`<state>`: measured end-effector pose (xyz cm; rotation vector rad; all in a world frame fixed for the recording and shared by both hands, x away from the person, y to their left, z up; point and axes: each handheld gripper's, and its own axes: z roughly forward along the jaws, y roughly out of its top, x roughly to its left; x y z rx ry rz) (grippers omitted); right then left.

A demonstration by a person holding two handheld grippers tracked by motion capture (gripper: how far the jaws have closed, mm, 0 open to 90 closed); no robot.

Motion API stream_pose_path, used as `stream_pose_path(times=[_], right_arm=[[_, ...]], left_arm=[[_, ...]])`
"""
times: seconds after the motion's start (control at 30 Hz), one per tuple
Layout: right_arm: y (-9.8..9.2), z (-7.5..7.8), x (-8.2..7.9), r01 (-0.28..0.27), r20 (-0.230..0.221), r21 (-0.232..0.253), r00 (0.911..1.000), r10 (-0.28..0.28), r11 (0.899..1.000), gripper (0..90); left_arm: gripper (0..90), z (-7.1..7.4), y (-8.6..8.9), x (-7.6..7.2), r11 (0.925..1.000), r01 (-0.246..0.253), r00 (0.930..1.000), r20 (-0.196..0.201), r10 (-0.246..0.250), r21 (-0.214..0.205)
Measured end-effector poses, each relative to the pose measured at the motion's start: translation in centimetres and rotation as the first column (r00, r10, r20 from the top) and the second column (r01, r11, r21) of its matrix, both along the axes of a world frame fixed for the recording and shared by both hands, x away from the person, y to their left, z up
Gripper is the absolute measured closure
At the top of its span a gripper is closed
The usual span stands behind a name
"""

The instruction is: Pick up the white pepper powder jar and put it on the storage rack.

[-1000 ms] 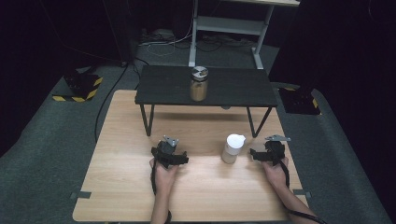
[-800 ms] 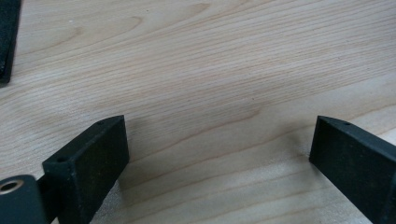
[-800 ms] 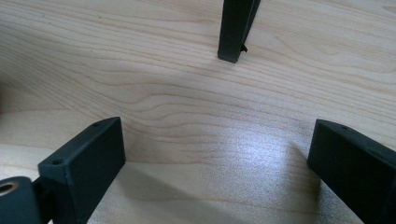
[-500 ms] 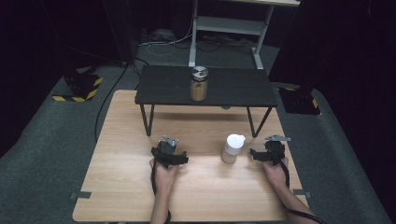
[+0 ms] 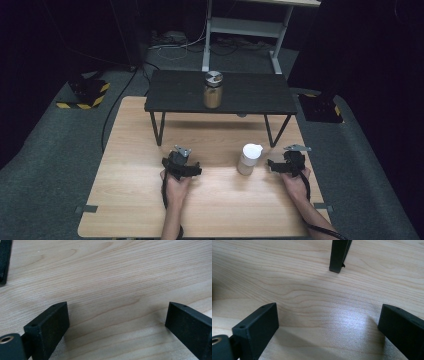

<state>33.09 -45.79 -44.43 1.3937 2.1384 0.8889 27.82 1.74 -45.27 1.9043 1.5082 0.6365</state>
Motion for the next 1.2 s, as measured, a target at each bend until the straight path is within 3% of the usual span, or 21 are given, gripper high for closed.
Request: stream_pose_path(times=[0.23,0.63,0.8,0.87,1.2], right_arm=[[-0.7,0.0,-0.2,-0.020,-0.003,0.033,0.9998,0.021,0.999,3.4],[-1.3,0.2,-1.7,-0.134,0.027,0.061,0.9908,0.132,0.989,4.6],[-1.2,0.5,-2.3,-0.208,0.039,0.071,0.9778,0.206,0.975,5.0],[-1.1,0.7,-2.5,-0.250,0.050,0.081,0.9677,0.247,0.965,5.1],[-0.2,1.2,-2.9,-0.331,0.071,0.097,0.9429,0.325,0.939,5.4]], left_arm=[[5.2,0.0,0.0,0.0,1.0000,0.000,1.0000,0.000,0.000,0.000],[5.1,0.0,0.0,0.0,1.0000,0.000,1.0000,-0.001,0.000,0.000],[5.0,0.0,-0.1,0.1,1.0000,-0.003,1.0000,-0.001,0.003,0.001],[4.9,0.0,-0.1,0.1,1.0000,-0.004,1.0000,0.001,0.004,0.002],[4.9,0.0,-0.1,0.1,1.0000,-0.005,1.0000,0.002,0.005,0.001]])
